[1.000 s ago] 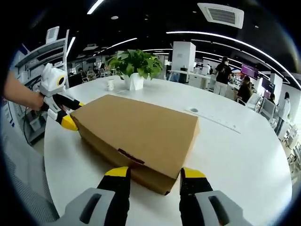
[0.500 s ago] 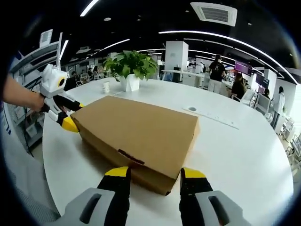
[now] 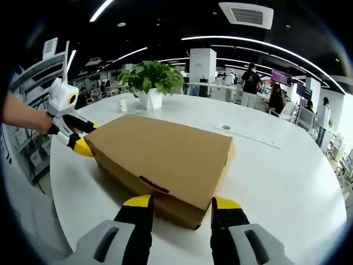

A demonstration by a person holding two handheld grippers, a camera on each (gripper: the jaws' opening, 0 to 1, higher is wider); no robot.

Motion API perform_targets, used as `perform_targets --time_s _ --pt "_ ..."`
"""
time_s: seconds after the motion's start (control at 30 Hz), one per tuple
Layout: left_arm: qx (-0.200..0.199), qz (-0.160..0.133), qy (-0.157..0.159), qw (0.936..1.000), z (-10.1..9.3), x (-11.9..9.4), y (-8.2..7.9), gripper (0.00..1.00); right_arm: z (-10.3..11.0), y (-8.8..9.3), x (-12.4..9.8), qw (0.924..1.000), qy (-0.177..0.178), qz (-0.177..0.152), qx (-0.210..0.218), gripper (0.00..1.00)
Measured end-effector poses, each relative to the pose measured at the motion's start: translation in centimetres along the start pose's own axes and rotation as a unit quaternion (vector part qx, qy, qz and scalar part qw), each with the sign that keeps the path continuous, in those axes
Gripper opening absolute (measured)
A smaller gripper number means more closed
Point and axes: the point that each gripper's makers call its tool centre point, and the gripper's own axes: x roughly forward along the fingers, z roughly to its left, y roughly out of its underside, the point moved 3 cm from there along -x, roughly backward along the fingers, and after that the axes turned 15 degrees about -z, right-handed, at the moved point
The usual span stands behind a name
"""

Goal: Operate the shoe box by opening the lid, removing the specified soft item, and placing it in the target area until the item is outside and the box remains undamaged.

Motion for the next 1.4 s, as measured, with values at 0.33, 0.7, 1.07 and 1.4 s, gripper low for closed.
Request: perform_targets --time_s 0.33,0.7,1.07,1.4 --pt "-0.002 -0.005 -0.014 0.9999 0.7 -0.7 0.4 0.58 0.9 -0.1 0.1 0.9999 -0.008 -0.008 -0.009 0.34" --pt "-0.018 -0.03 -0.036 0.9987 0.7 -1.1 0.6 0.54 0.8 -0.1 0.2 0.9998 -0.012 -0.015 -0.009 0.34" --pt "-0.037 -0.032 -0.043 0.9979 0.5 -1.6 -0.1 0.53 0.7 -1.1 -0.3 0.9995 -0.019 -0.022 -0.011 0.34" --pt "-0.047 -0.041 -0.043 0.9971 0.2 -2.4 -1.6 0.54 0.6 -3.2 -0.9 0.9986 -0.025 -0.043 -0.018 0.34"
